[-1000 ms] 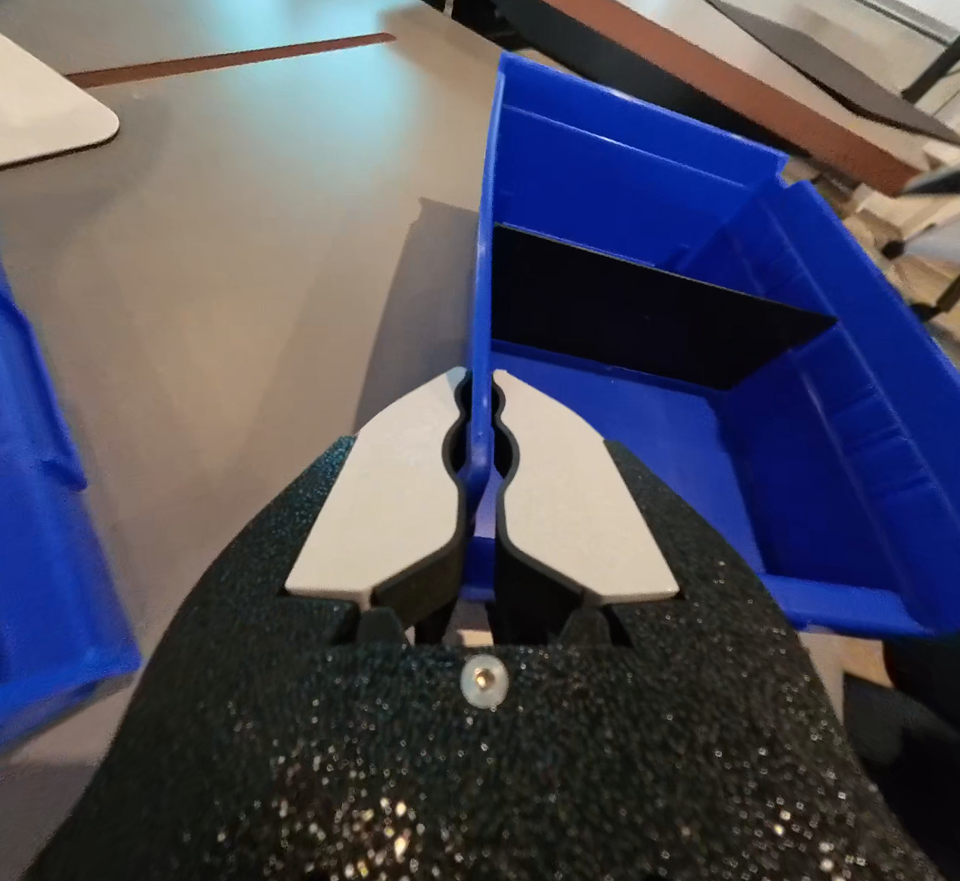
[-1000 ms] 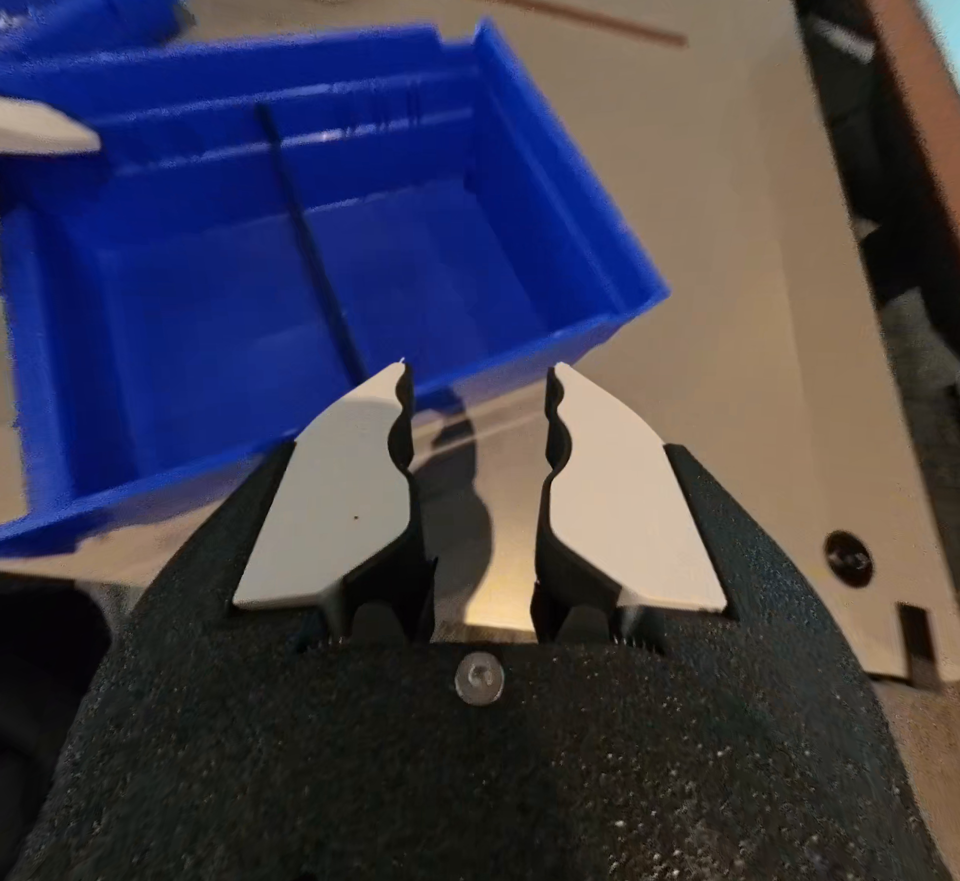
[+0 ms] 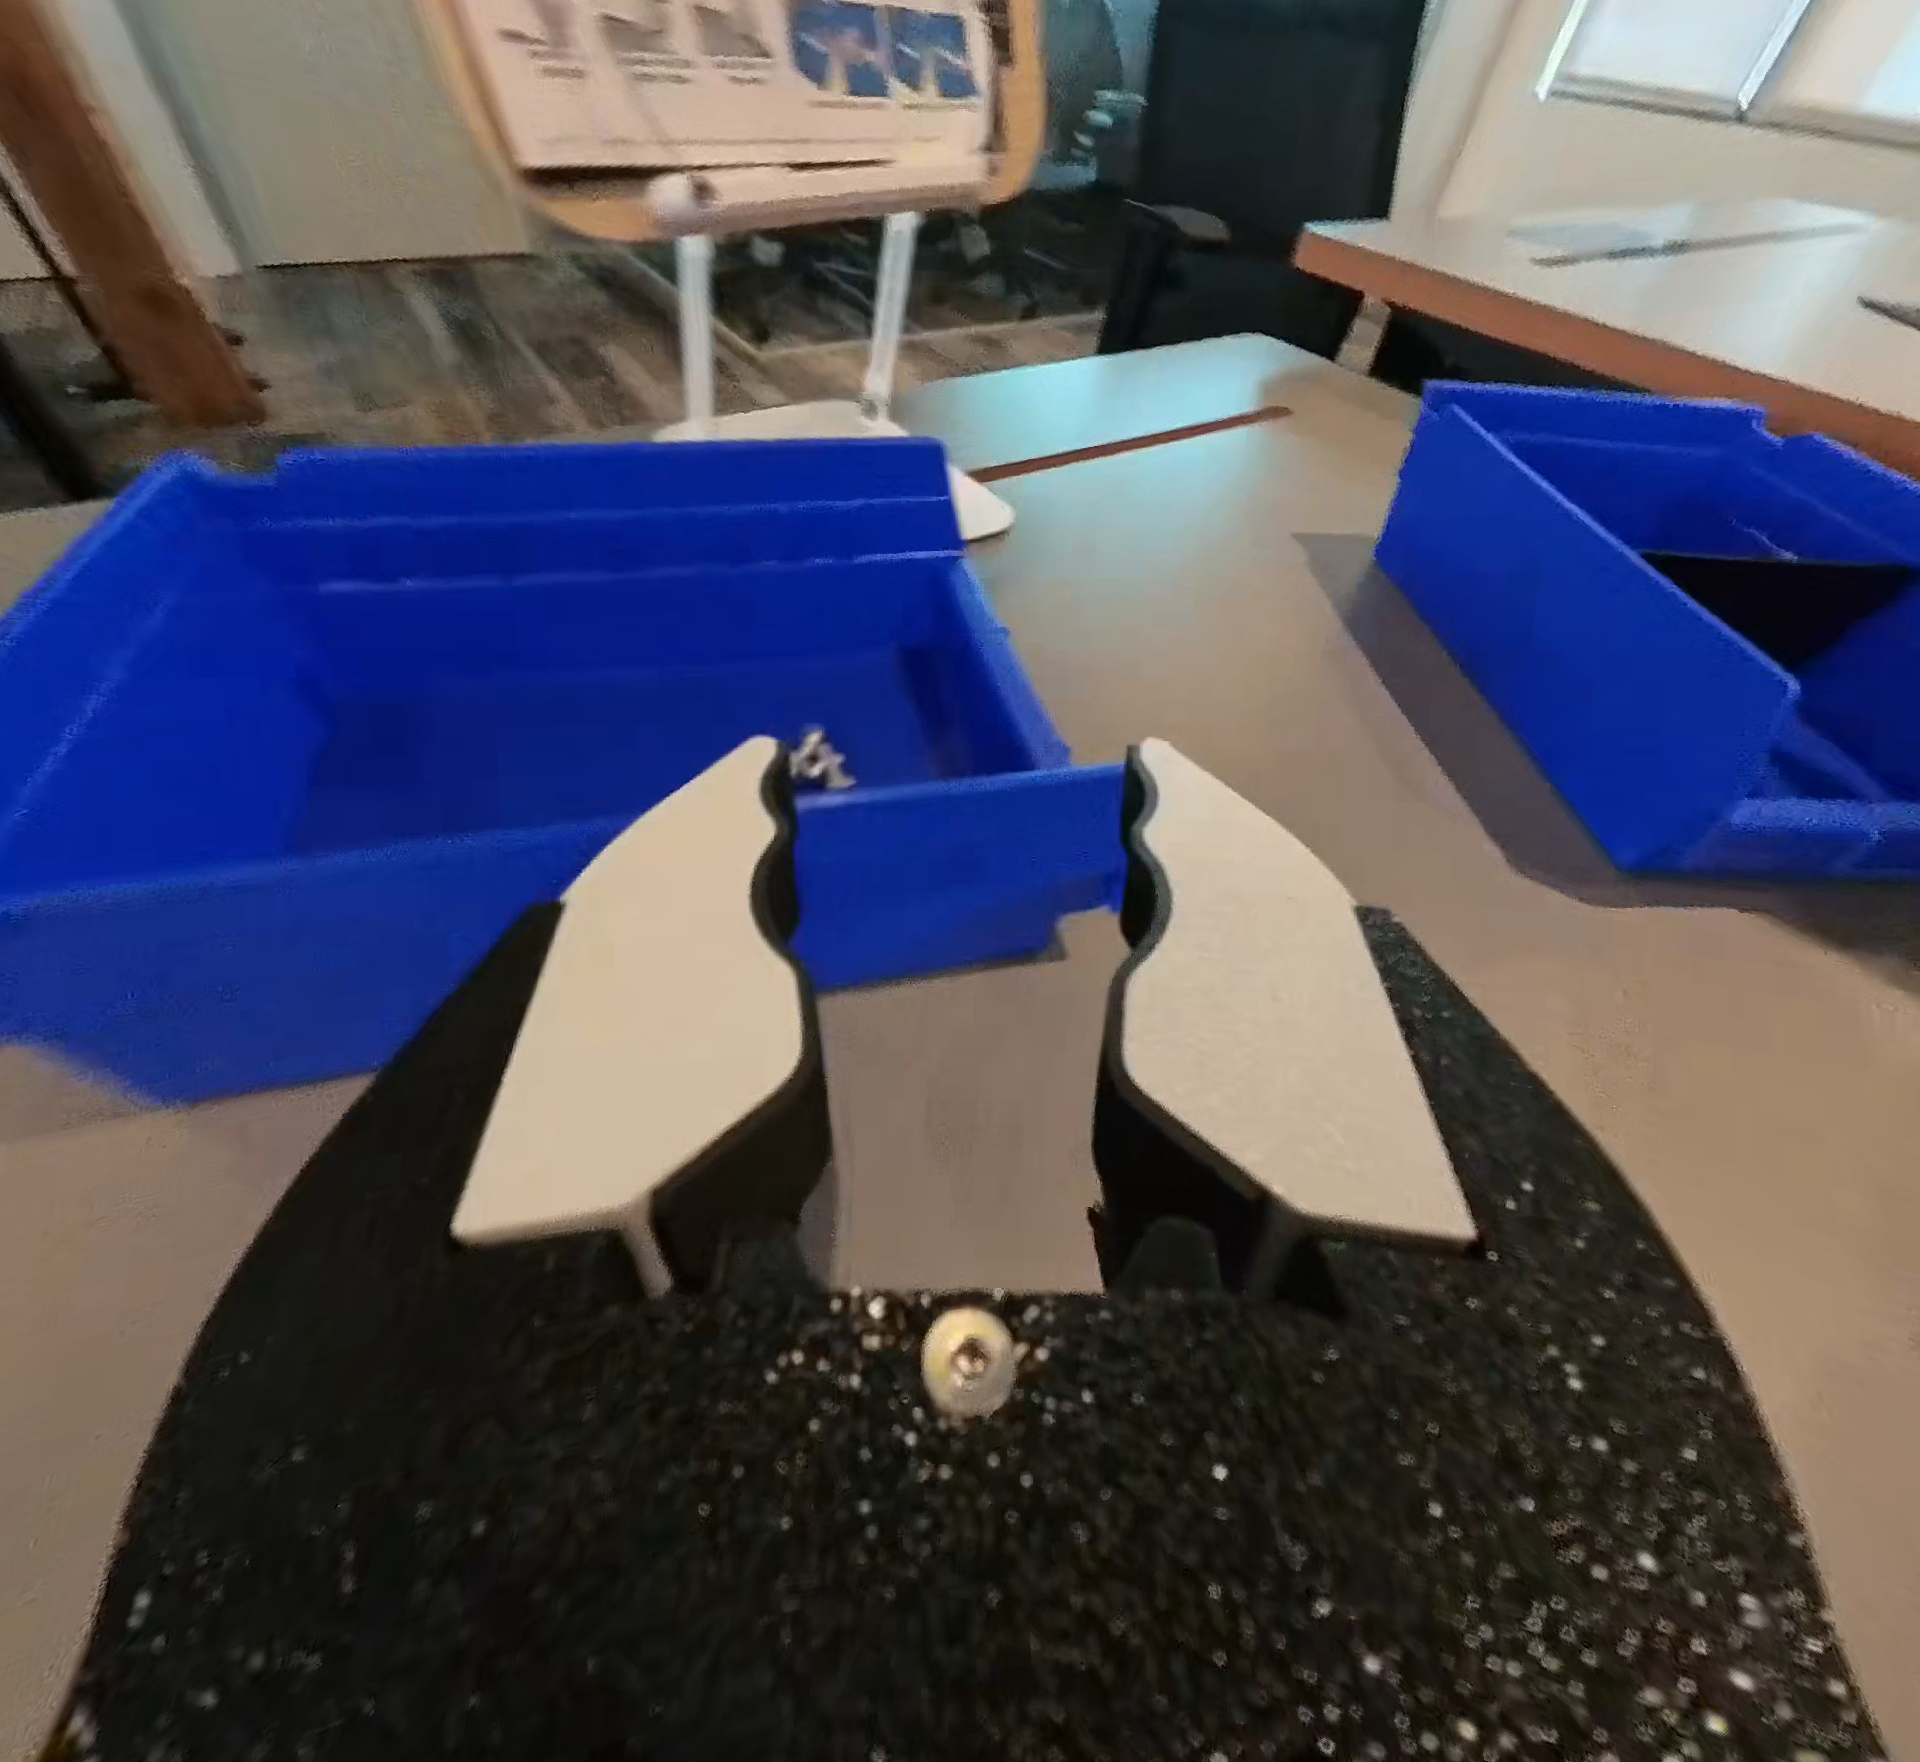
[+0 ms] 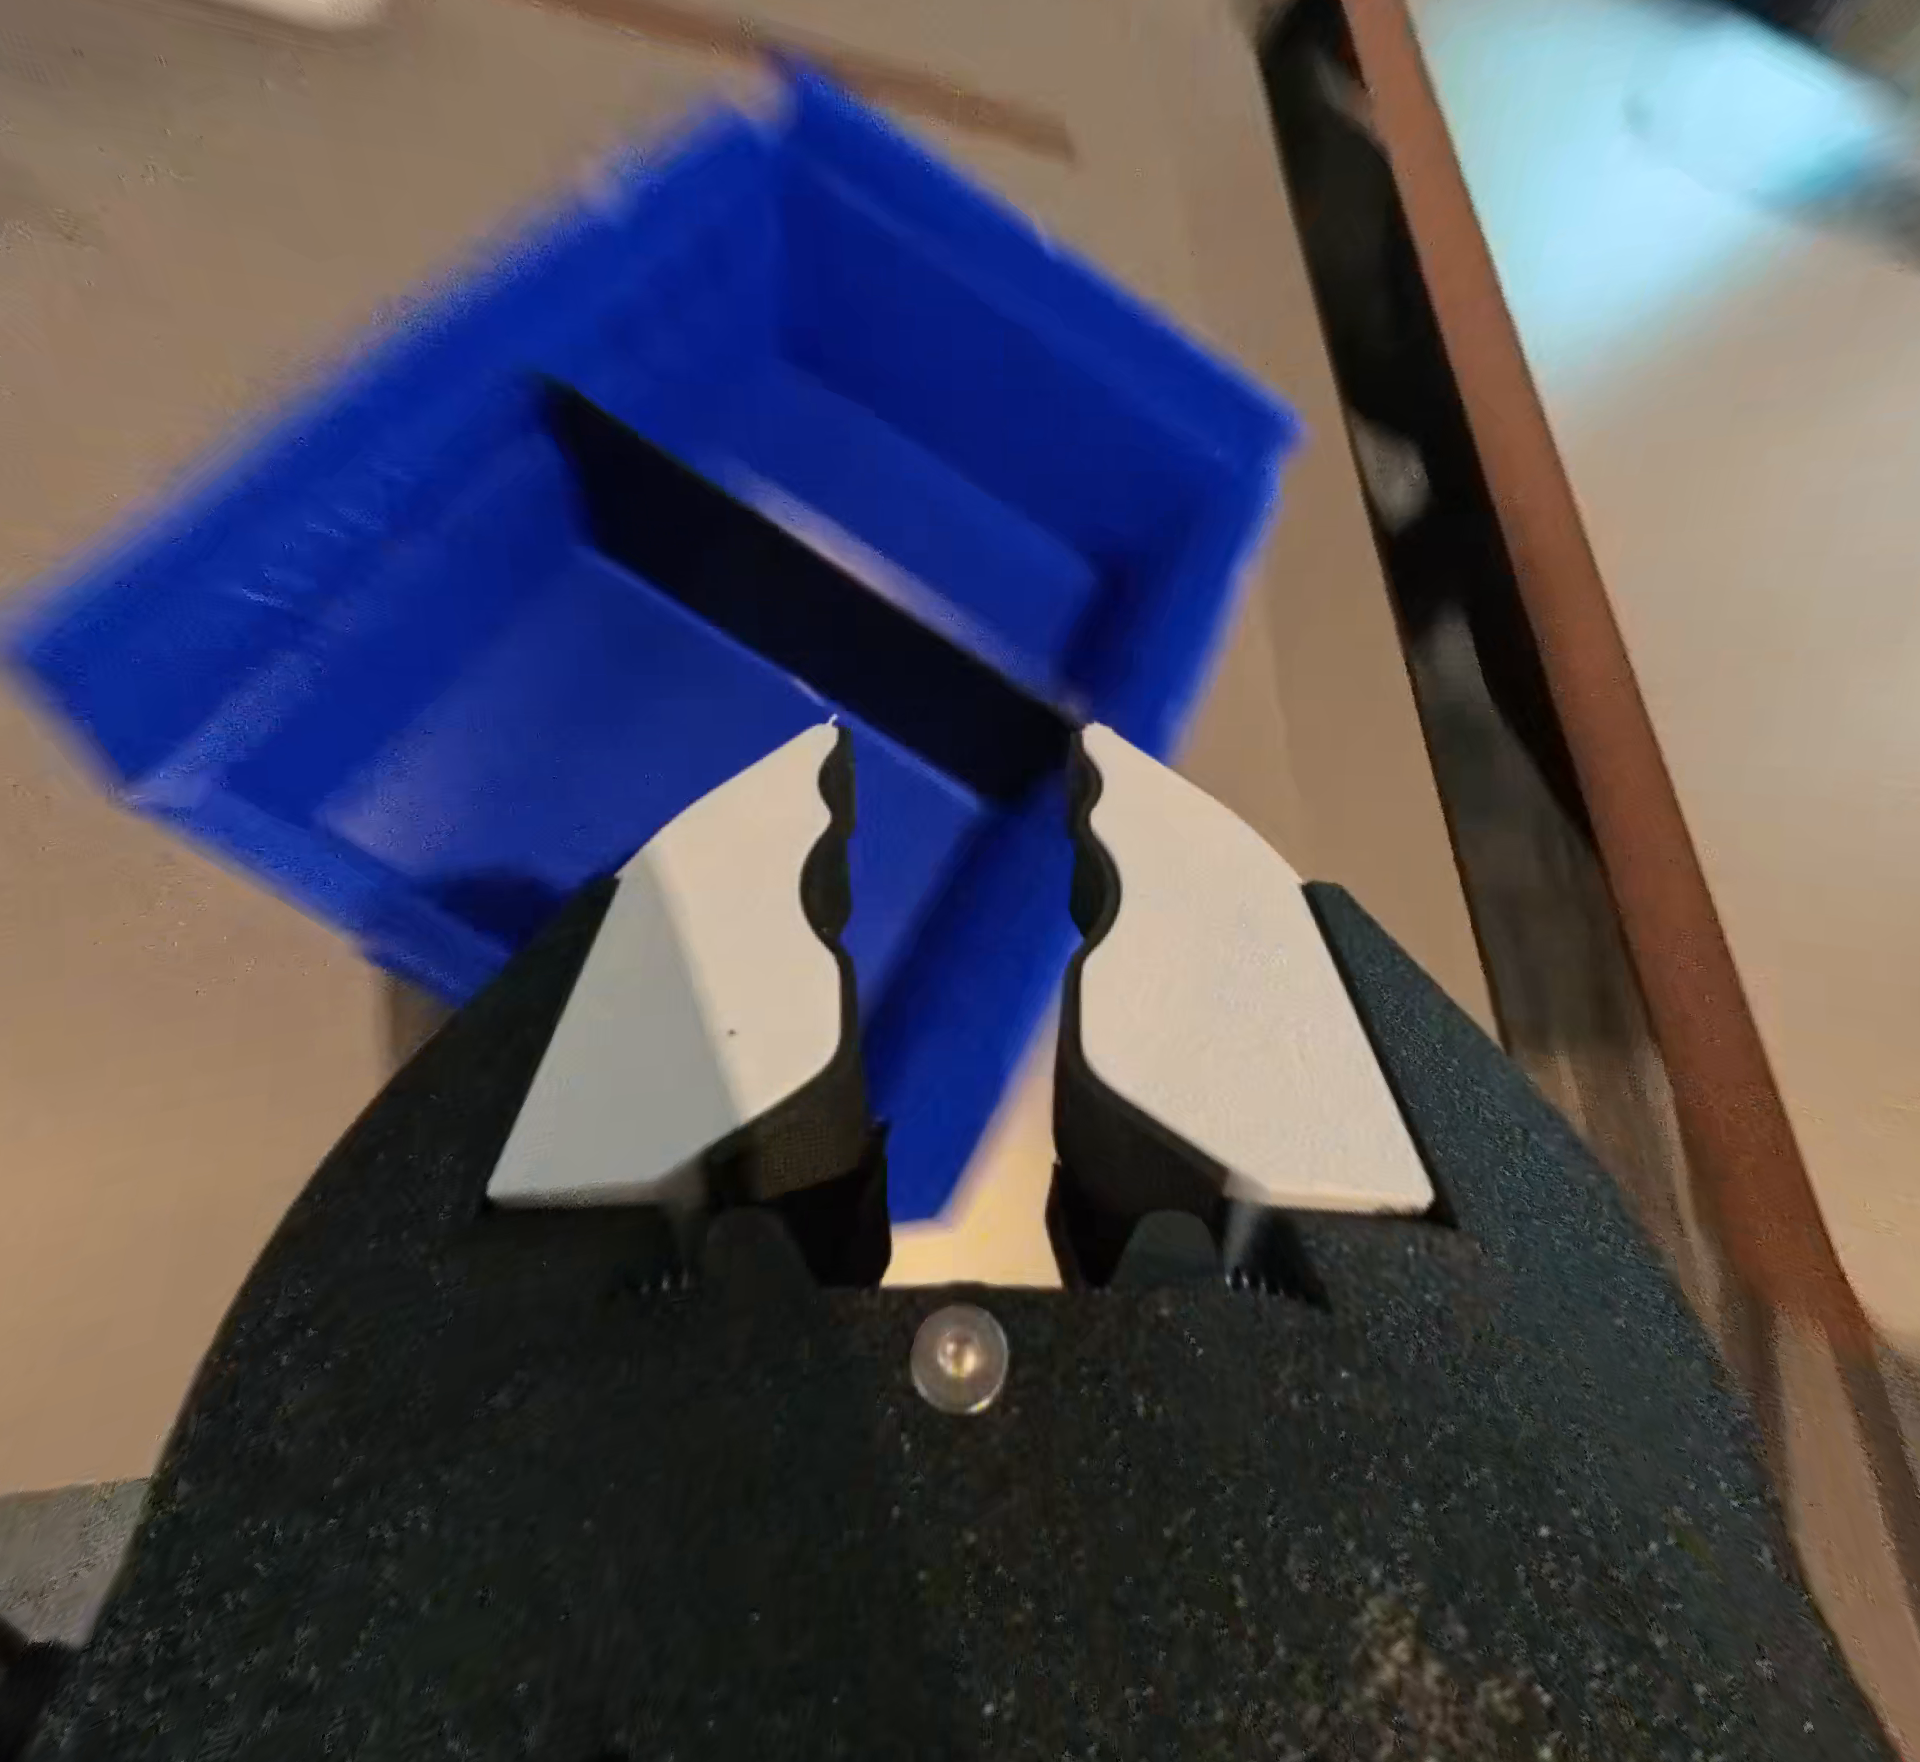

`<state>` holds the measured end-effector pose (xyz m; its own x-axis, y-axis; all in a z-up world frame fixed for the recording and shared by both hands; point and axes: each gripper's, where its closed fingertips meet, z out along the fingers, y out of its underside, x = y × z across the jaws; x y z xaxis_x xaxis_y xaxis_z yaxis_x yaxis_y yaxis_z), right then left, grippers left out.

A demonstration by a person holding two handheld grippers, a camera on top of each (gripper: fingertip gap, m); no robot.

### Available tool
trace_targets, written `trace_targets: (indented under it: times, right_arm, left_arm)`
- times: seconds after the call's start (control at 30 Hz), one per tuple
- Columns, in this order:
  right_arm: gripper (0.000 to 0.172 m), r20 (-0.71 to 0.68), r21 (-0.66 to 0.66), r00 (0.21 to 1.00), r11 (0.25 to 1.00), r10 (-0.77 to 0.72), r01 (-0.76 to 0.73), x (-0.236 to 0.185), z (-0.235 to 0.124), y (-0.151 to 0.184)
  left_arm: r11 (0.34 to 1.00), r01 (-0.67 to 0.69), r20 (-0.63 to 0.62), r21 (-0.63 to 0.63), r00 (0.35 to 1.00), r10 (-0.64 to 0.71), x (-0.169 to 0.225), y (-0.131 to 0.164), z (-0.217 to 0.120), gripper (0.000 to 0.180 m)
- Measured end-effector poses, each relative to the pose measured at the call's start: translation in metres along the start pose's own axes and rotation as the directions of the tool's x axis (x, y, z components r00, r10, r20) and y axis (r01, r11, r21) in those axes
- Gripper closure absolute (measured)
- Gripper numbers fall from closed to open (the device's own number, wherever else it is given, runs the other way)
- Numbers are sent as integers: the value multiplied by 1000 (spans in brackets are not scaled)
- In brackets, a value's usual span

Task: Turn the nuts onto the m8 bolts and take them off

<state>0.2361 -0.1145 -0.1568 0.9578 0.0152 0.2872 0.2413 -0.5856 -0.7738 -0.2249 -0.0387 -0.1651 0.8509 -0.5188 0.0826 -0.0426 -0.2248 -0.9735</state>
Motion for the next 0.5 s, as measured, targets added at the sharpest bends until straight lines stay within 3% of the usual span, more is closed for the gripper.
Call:
trace_targets:
  times: [0.07,0.1,0.2,0.27,0.33,0.43,0.5]
  right_arm:
    - [133,186,229,968,966,-166,122,-69,-16,-50]
    - [134,303,347,914,924,-270,158,-116,-25,-72]
    - [136,571,586,622,797,-536,148,-261,-44,-108]
    - [127,627,596,476,773,-616,215,-329,-22,-105]
    - [116,678,561,387,780,-625,278,-375,9,-98]
    - [110,808,438,306,861,-503,259,-418,35,-87]
    - [106,878,359,252,908,-407,215,-436,28,-82]
  left_arm:
    - [999,38,29,33,999,-39,-17,4,-19,119]
    - [998,49,50,40,997,-51,-24,7,-27,118]
    - [997,68,97,28,993,-70,-42,17,-44,117]
    - [996,93,104,13,990,-94,-50,23,-52,115]
    - [993,121,103,11,987,-122,-56,25,-61,114]
    - [990,138,127,17,982,-139,-66,28,-78,114]
    - [988,152,144,16,978,-152,-73,31,-89,113]
